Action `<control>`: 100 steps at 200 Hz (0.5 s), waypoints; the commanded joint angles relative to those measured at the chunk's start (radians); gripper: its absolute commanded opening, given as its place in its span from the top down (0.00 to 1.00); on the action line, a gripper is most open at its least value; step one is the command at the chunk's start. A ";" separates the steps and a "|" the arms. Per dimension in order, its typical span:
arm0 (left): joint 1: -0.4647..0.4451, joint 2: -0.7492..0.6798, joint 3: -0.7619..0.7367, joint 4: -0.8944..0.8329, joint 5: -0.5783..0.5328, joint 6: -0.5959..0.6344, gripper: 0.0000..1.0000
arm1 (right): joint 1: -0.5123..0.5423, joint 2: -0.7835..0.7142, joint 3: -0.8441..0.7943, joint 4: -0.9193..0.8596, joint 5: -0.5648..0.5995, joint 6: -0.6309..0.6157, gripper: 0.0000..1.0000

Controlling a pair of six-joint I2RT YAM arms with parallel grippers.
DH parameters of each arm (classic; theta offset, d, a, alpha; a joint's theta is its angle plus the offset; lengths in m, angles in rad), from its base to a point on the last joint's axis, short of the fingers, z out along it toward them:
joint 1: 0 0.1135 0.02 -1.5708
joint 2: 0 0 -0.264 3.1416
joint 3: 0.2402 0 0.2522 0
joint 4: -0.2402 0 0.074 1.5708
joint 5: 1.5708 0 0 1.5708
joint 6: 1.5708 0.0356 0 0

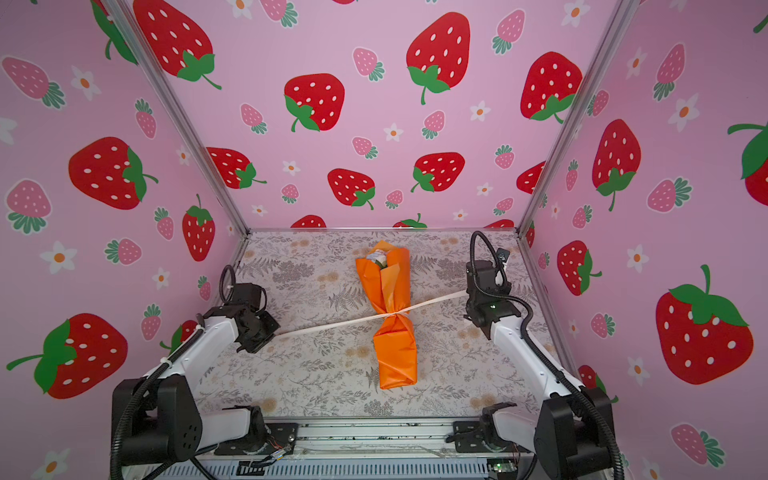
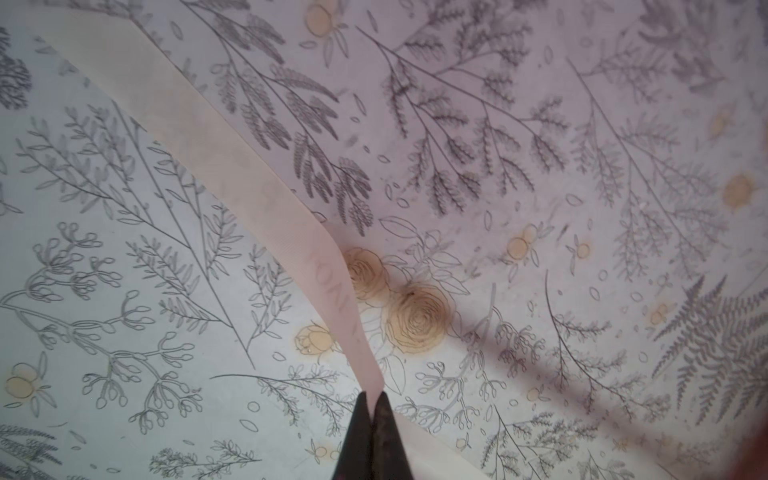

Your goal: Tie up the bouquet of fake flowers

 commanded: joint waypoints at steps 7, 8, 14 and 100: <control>0.096 0.031 -0.012 -0.066 -0.072 0.043 1.00 | -0.052 0.021 -0.035 -0.009 0.045 0.028 1.00; 0.097 0.032 -0.012 -0.066 -0.072 0.042 1.00 | -0.052 0.022 -0.037 -0.008 0.046 0.029 1.00; 0.105 0.041 -0.002 -0.075 -0.079 0.041 1.00 | -0.057 0.023 -0.049 -0.007 0.044 0.038 1.00; 0.200 0.075 0.019 -0.097 -0.226 0.032 1.00 | -0.205 0.050 -0.124 0.007 0.005 0.061 1.00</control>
